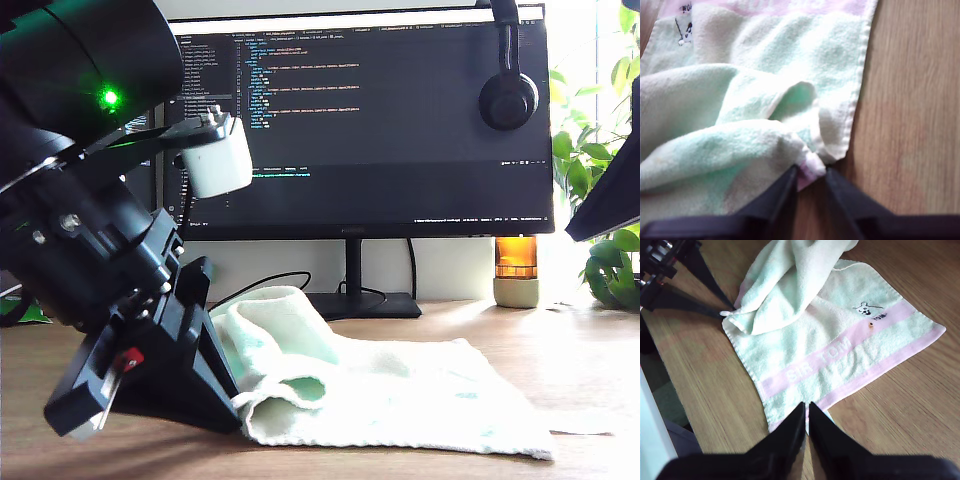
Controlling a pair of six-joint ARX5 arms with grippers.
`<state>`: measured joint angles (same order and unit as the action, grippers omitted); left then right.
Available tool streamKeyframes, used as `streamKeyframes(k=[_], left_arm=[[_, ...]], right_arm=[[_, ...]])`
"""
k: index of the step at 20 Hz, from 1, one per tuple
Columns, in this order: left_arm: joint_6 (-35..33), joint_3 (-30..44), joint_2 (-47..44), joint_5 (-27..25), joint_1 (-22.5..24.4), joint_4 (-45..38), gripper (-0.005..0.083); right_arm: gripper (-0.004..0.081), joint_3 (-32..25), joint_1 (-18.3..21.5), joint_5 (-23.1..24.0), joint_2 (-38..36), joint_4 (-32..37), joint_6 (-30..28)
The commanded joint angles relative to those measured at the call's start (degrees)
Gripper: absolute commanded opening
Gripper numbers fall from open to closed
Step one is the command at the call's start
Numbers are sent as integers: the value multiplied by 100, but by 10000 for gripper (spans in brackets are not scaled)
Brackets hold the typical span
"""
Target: Fold the tea towel to a neat square and place it to the right
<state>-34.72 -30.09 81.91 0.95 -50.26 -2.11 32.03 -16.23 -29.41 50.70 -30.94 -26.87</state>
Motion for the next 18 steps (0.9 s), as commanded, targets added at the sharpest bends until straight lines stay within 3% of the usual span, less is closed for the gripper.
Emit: streamKeyframes(k=[1, 3, 7, 11, 18], left_arm=[[-109, 70, 59, 2, -28, -55, 43], [-236, 70, 59, -28, -26, -55, -25], [-649, 70, 57, -533, -26, -37, -24], [-778, 66, -92, -667, -28, 363, -24], [-1034, -216, -964, -1355, 111, 1797, -24]], right_arm=[[-11, -33, -26, -4, 4, 24, -15], [-11, -33, -26, -4, 4, 22, -15], [-11, -33, -26, -9, 4, 22, -13], [-11, -33, -42, -74, 7, 9, 11], [-11, -33, -723, -70, 201, -17, 9]])
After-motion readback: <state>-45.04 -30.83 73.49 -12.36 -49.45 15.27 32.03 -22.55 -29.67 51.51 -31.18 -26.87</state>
